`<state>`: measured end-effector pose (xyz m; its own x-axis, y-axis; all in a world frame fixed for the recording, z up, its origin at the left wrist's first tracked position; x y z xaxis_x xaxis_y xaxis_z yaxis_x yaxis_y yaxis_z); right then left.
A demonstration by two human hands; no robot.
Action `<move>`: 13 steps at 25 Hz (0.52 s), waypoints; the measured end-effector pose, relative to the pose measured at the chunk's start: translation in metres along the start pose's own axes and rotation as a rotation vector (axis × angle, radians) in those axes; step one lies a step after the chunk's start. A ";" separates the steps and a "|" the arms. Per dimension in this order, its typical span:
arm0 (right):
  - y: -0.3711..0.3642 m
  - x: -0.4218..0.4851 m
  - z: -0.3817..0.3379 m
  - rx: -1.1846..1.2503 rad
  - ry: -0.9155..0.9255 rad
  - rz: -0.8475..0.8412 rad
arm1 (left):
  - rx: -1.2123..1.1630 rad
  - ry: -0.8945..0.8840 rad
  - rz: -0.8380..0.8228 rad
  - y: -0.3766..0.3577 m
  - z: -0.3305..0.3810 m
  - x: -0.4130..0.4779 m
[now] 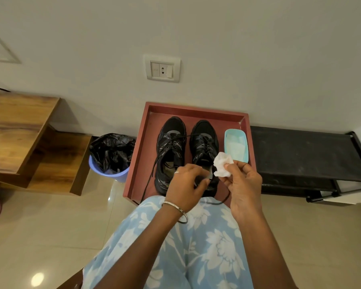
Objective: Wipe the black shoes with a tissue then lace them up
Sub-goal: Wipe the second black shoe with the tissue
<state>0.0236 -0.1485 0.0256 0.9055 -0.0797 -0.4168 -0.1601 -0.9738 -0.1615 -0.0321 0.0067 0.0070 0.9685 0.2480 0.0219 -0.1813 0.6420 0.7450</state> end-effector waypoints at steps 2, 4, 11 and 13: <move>0.000 0.000 0.003 0.003 -0.011 -0.008 | -0.251 0.371 0.122 0.010 -0.042 0.000; 0.001 -0.002 0.005 -0.002 -0.023 -0.016 | -0.735 0.871 0.184 0.007 -0.086 -0.003; -0.005 -0.005 0.011 -0.024 -0.047 -0.056 | -1.430 1.156 0.065 0.000 -0.080 0.015; -0.007 -0.005 0.011 -0.022 -0.047 -0.075 | -1.382 1.139 0.057 -0.004 -0.082 0.023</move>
<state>0.0157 -0.1387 0.0196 0.8950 0.0027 -0.4461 -0.0838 -0.9811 -0.1742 -0.0234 0.0694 -0.0507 0.4817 0.2333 -0.8447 -0.7830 0.5475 -0.2953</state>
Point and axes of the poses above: each hand's wrist, its own x-axis towards the middle knuckle, its own y-axis out of the back of the hand, z = x × y, the point moved 7 cm from there along x, towards the middle knuckle, and after that the axes turned 8 degrees about x, right-handed, at the moved point
